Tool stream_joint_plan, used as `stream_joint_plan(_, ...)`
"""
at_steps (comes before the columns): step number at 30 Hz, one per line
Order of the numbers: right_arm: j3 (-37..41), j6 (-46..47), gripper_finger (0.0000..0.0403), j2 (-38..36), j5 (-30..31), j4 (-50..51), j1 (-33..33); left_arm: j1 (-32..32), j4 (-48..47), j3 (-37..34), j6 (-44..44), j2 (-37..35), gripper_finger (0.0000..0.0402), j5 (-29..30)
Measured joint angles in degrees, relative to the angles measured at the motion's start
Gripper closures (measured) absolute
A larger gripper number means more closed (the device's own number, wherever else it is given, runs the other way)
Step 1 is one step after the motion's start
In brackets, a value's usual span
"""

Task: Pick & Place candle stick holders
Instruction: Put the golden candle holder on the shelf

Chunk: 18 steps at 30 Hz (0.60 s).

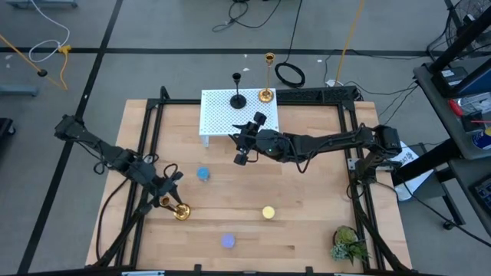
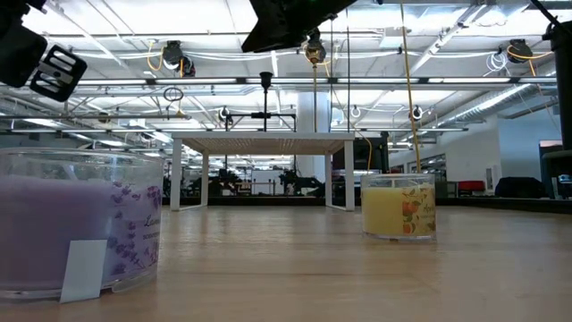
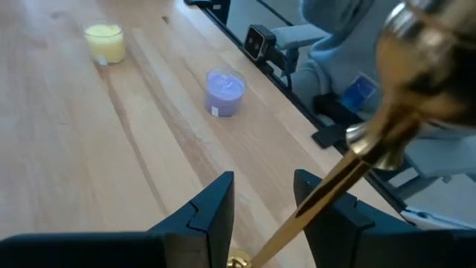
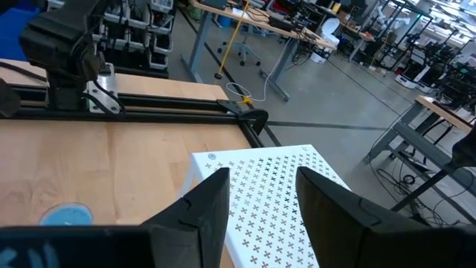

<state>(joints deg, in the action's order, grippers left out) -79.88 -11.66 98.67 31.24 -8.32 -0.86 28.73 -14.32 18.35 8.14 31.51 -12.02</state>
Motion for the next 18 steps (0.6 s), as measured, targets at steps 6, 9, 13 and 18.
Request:
stream_joint_plan(6,0.0,0.0,0.0252,0.0,0.0,0.0,0.0,0.0,-1.1,0.0,-1.8,0.0,0.0254,-2.9)
stream_joint_plan(9,0.0,0.0,0.0252,0.0,0.0,0.0,0.0,0.0,-2.4,0.0,-3.2,0.0,0.0254,-2.9)
stream_joint_plan(13,0.0,0.0,0.0252,0.0,0.0,0.0,0.0,0.0,-3.8,0.0,-5.3,0.0,0.0264,-2.2)
stream_joint_plan(18,0.0,0.0,0.0252,0.0,0.0,0.0,0.0,0.0,-3.9,0.0,-7.5,0.0,0.0327,-1.9)
